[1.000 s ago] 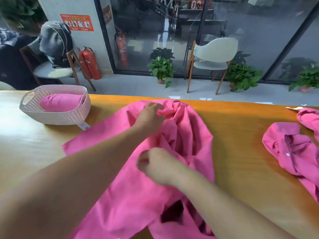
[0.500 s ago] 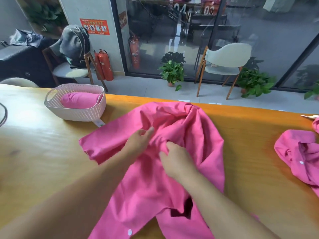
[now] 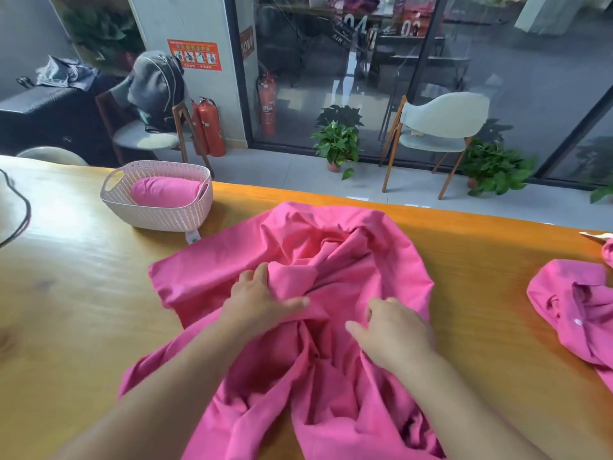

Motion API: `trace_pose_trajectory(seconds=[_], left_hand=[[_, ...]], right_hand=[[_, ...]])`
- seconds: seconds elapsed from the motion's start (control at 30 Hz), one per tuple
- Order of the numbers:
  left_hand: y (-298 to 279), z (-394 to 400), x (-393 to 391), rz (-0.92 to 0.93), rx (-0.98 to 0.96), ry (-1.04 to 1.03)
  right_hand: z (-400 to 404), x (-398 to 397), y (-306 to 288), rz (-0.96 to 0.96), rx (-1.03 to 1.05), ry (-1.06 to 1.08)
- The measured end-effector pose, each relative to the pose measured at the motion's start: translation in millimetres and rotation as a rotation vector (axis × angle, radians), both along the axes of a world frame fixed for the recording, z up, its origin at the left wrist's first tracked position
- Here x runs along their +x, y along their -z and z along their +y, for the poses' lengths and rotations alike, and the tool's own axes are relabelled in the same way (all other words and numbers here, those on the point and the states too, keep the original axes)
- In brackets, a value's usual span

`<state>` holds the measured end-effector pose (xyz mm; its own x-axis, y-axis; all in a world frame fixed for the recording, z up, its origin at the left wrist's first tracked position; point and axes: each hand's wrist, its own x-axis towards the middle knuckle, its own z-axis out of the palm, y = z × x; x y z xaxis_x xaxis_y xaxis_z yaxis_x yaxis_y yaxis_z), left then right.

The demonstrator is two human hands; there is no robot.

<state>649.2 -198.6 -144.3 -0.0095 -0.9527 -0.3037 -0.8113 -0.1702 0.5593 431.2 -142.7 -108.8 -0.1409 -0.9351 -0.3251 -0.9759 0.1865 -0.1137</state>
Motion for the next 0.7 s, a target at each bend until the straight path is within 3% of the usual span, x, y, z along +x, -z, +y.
trace_pose_trajectory(seconds=[0.13,0.3,0.43,0.5,0.6,0.63,0.7], left_hand=[[24,13,-2,-0.162,-0.009,0.124],[23,23,16,-0.279,-0.009,0.326],[14,37,45,-0.331,-0.082,0.559],[4,46,53,-0.477,-0.044,0.661],[-10,57,53,-0.662,0.147,0.790],[-20,57,50,-0.683,0.240,0.802],[-36,53,40,-0.572,0.355,0.729]], right_hand=[[18,-5,17,0.046,0.395,0.012],[34,-29,34,0.135,0.236,-0.114],[21,-95,7,0.420,0.183,-0.233],[9,-128,-1,0.567,0.316,-0.210],[-3,-142,-3,0.643,0.716,-0.256],[-6,-134,-5,0.635,0.732,-0.317],[-13,-115,-1,0.481,0.459,-0.372]])
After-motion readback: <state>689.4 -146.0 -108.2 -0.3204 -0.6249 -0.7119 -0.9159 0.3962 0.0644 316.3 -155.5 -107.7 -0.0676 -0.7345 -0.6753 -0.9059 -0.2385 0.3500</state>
